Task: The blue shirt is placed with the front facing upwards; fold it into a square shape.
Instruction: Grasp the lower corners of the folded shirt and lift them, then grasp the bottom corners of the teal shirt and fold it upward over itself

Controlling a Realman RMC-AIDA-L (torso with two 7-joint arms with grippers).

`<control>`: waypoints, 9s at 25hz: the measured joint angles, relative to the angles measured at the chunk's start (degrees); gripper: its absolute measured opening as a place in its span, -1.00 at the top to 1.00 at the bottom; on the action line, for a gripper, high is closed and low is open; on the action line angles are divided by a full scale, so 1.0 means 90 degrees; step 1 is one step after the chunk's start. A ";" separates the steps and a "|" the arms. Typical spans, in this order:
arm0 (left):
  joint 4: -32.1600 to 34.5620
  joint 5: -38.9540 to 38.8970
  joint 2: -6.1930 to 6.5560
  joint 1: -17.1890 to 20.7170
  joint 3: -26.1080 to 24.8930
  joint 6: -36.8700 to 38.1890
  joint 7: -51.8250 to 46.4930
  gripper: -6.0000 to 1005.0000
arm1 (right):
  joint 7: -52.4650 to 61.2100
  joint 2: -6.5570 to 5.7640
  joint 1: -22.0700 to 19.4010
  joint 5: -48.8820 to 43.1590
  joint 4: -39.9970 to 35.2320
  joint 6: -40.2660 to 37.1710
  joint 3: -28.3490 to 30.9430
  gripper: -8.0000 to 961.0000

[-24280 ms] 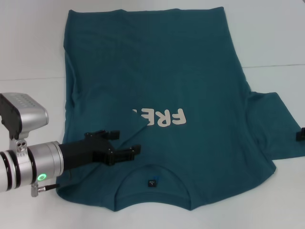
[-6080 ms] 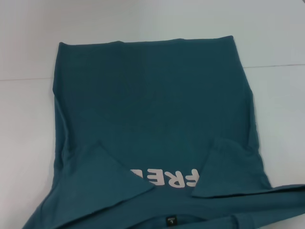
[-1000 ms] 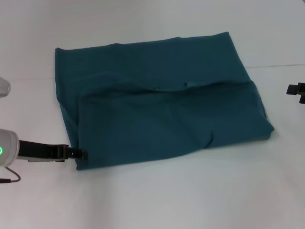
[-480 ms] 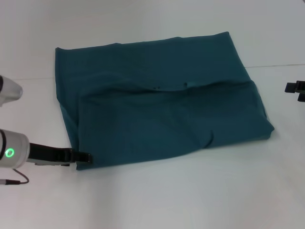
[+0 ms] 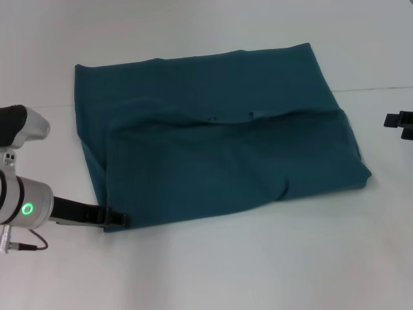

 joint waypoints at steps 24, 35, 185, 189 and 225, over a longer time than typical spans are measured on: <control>-0.0223 -0.0088 -0.0001 0.0057 -0.0065 0.0089 0.0143 0.97 | 0.0726 -0.0393 0.0064 -0.0051 0.0033 -0.0681 0.0005 -0.51; -0.0690 -0.0669 0.0104 0.0167 -0.0281 0.0787 0.0357 0.96 | 0.1466 -0.0599 0.0789 -0.1785 0.0060 -0.0951 -0.0098 -0.64; -0.2334 -0.2037 0.0662 0.1423 -0.2950 0.5101 0.0851 0.83 | 0.0868 0.0723 -0.1167 0.0150 -0.0480 -0.4296 0.1982 0.80; -0.1844 -0.2035 0.0816 0.0997 -0.2901 0.4767 0.0917 0.82 | 0.0888 0.0660 -0.0997 0.0177 -0.0386 -0.4043 0.2191 0.80; 0.1598 -0.2014 0.1333 -0.1167 -0.1682 -0.0533 0.1710 0.79 | 0.0735 0.0449 0.0535 0.1299 0.1499 0.0206 0.2132 0.79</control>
